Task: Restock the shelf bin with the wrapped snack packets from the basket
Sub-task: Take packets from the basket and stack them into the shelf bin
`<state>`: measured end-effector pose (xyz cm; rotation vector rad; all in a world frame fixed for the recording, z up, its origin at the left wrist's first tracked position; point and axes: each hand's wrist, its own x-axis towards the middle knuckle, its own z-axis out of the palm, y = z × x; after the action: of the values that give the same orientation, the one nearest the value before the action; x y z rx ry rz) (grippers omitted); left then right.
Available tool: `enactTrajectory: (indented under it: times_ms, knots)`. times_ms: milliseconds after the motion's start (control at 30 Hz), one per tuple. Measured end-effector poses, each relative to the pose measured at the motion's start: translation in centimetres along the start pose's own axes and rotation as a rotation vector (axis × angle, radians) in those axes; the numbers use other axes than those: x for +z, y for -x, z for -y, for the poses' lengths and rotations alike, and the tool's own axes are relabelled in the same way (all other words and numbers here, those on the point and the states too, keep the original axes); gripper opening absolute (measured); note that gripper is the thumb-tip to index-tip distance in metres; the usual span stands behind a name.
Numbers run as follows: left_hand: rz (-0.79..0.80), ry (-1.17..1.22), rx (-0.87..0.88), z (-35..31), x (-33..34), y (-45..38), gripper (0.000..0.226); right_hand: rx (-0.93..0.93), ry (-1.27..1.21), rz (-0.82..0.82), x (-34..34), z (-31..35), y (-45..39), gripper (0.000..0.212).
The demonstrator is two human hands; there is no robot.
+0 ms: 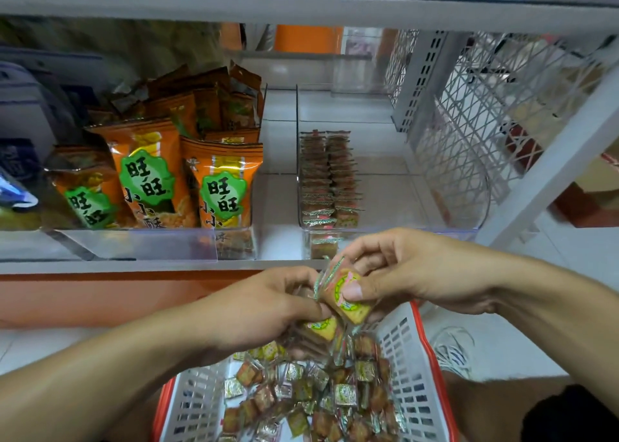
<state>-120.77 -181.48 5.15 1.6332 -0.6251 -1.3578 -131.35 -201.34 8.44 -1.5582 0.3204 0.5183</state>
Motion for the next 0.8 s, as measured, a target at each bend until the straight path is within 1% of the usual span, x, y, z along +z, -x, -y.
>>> enactTrajectory:
  times_ms: [33, 100, 167, 200, 233, 267, 300, 333, 367, 433, 500, 600, 667, 800]
  knots:
    - [-0.034, 0.033, -0.004, 0.0, 0.0, 0.0, 0.011, 0.001, -0.015, -0.021, -0.2, 0.1, 0.0, 0.045]
    - [-0.119, 0.100, -0.003, -0.1, -0.1, -0.2, 0.014, -0.050, -0.032, -0.091, -0.6, 0.7, 0.1, 0.045]
    - [-0.205, 0.159, 0.023, -0.1, -0.3, -0.5, 0.019, -0.175, -0.076, -0.232, -1.3, 1.7, 0.1, 0.038]
    - [-0.242, 0.186, 0.042, -0.2, -0.4, -0.6, 0.019, -0.244, -0.079, -0.335, -2.0, 2.3, 0.1, 0.036]
    - [-0.277, 0.213, 0.064, -0.2, -0.4, -0.7, 0.018, -0.303, -0.016, -0.459, -2.7, 2.7, 0.0, 0.036]
    - [-0.313, 0.245, 0.088, -0.2, -0.3, -0.9, 0.017, -0.337, 0.123, -0.588, -3.5, 3.0, -0.2, 0.035]
    - [-0.355, 0.284, 0.113, -0.1, -0.3, -1.1, 0.016, -0.340, 0.296, -0.681, -4.2, 3.2, -0.5, 0.033]
    - [-0.401, 0.327, 0.133, -0.1, -0.1, -1.3, 0.016, -0.317, 0.451, -0.714, -4.7, 3.3, -1.0, 0.032]
    - [-0.446, 0.366, 0.150, 0.0, -0.1, -1.6, 0.017, -0.271, 0.568, -0.698, -5.2, 3.2, -1.6, 0.032]
    - [-0.517, 0.420, 0.175, 0.0, 0.1, -1.8, 0.017, -0.148, 0.701, -0.608, -5.7, 2.9, -3.1, 0.034]
    - [-0.556, 0.454, 0.194, 0.0, 0.1, -2.0, 0.016, -0.037, 0.800, -0.546, -6.0, 2.7, -4.6, 0.034]
    - [-0.592, 0.486, 0.196, -0.3, 0.0, -2.1, 0.016, 0.060, 0.986, -0.493, -6.1, 2.7, -6.3, 0.032]
    - [-0.603, 0.495, 0.189, -0.3, -0.1, -2.2, 0.017, 0.091, 1.002, -0.503, -6.1, 2.5, -7.1, 0.031]
    - [-0.610, 0.508, 0.176, -0.1, -0.3, -2.3, 0.016, 0.099, 0.957, -0.544, -6.1, 1.8, -8.1, 0.021]
